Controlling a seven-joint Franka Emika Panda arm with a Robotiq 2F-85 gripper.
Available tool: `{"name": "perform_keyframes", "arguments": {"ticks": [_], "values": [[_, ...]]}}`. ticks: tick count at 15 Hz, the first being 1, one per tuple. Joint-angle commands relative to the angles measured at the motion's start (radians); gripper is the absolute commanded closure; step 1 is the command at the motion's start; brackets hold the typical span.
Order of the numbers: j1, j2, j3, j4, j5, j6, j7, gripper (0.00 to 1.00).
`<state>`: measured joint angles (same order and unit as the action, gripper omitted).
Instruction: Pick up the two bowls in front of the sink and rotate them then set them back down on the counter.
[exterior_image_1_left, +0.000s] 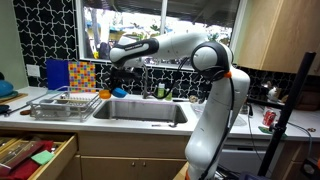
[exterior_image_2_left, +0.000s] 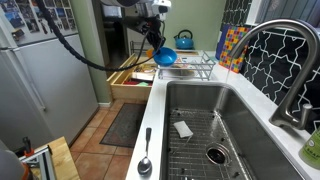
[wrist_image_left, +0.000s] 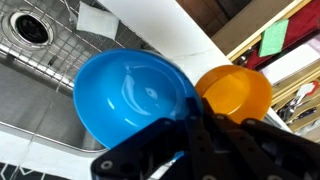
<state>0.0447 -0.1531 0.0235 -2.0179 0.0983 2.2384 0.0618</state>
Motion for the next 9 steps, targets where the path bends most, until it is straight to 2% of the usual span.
{"name": "perform_keyframes", "arguments": {"ticks": [1,4,9], "values": [[0.012,-0.020,-0.035,-0.025,0.106,-0.022,-0.272,0.98],[0.013,-0.023,-0.055,-0.024,0.164,-0.065,-0.482,0.98],[0.011,-0.026,-0.086,-0.008,0.227,-0.218,-0.787,0.98]]}}
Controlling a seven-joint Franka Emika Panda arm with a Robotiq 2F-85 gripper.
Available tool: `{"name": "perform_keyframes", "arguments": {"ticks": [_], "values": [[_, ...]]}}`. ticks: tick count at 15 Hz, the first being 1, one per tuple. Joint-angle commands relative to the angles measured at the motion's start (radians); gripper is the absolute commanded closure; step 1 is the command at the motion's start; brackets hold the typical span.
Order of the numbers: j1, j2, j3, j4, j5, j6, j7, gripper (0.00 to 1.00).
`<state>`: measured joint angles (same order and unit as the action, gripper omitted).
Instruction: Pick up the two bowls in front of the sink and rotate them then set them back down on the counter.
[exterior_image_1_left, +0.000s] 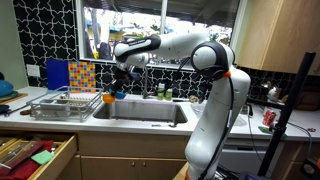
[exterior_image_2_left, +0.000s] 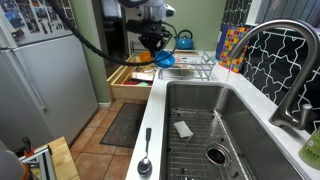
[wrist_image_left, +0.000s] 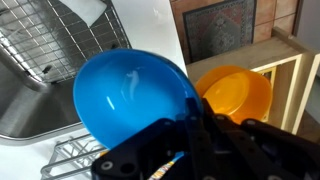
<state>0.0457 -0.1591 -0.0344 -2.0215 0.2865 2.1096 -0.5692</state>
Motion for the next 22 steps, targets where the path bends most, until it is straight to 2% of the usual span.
{"name": "perform_keyframes", "arguments": {"ticks": [1,6,7,10,18,19,22], "values": [[0.008,-0.016,-0.032,0.003,0.037,-0.127,-0.207,0.98],[-0.004,0.009,-0.044,0.056,-0.006,-0.326,-0.441,0.98],[-0.008,-0.002,-0.030,0.030,0.008,-0.262,-0.363,0.94],[-0.009,-0.001,-0.033,0.040,0.007,-0.298,-0.416,0.94],[-0.010,0.006,-0.033,0.048,0.006,-0.301,-0.423,0.94],[-0.002,0.006,-0.027,0.051,-0.028,-0.298,-0.488,0.98],[0.006,0.030,-0.015,0.076,-0.075,-0.327,-0.627,0.98]]}}
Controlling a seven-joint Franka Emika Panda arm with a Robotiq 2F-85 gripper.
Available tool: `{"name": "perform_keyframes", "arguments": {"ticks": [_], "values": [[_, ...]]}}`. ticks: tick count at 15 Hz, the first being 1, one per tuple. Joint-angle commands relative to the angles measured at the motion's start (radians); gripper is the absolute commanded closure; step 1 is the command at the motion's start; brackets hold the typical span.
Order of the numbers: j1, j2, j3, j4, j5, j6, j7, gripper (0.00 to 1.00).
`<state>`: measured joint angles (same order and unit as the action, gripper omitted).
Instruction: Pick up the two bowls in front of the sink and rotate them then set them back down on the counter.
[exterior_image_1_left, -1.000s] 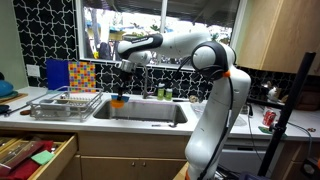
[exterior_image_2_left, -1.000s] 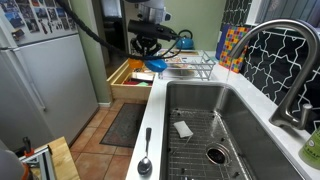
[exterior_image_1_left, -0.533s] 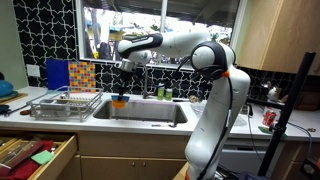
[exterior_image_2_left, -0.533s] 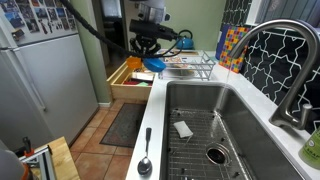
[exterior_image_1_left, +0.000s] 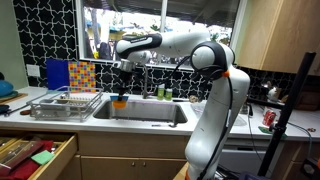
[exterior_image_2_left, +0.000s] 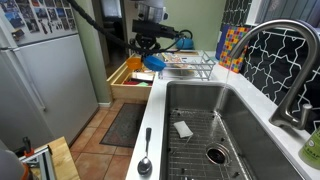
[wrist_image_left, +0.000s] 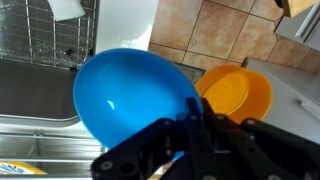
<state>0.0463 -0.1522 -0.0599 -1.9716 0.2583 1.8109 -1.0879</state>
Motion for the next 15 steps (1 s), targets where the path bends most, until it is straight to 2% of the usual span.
{"name": "perform_keyframes", "arguments": {"ticks": [1,12,13,15], "values": [[0.007,0.023,0.014,0.018,-0.053,-0.008,-0.159,0.98],[0.002,0.095,0.037,-0.005,-0.125,0.105,-0.713,0.98],[-0.004,0.090,0.037,0.006,-0.097,0.077,-0.631,0.94],[-0.004,0.099,0.041,0.006,-0.106,0.085,-0.675,0.94]]}}
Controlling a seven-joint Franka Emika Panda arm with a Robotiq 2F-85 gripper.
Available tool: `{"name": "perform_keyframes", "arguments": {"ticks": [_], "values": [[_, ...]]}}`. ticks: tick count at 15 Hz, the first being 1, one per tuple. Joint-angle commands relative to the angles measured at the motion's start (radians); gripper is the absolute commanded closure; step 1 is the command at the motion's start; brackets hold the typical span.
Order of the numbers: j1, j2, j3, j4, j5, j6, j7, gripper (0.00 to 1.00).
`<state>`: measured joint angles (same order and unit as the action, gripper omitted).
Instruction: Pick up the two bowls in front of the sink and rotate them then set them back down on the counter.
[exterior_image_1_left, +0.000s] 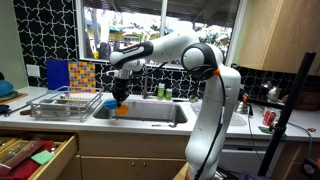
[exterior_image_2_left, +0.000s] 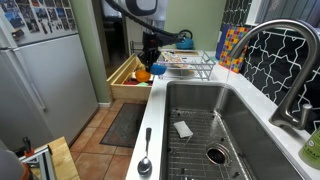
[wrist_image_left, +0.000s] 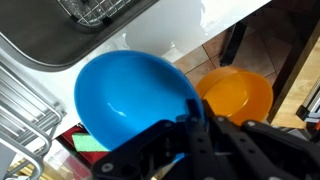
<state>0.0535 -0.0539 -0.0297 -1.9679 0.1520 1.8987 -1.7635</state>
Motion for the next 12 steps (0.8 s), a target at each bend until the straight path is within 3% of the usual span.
{"name": "perform_keyframes", "arguments": {"ticks": [1,3,7,12], "values": [[-0.011,0.002,0.012,0.002,-0.001,-0.002,-0.007,0.94],[-0.011,0.003,0.013,0.003,-0.003,-0.002,-0.011,0.98],[-0.012,0.006,0.012,-0.021,0.004,0.021,-0.061,0.98],[-0.016,0.012,0.009,-0.035,0.018,0.039,-0.207,0.98]]}}
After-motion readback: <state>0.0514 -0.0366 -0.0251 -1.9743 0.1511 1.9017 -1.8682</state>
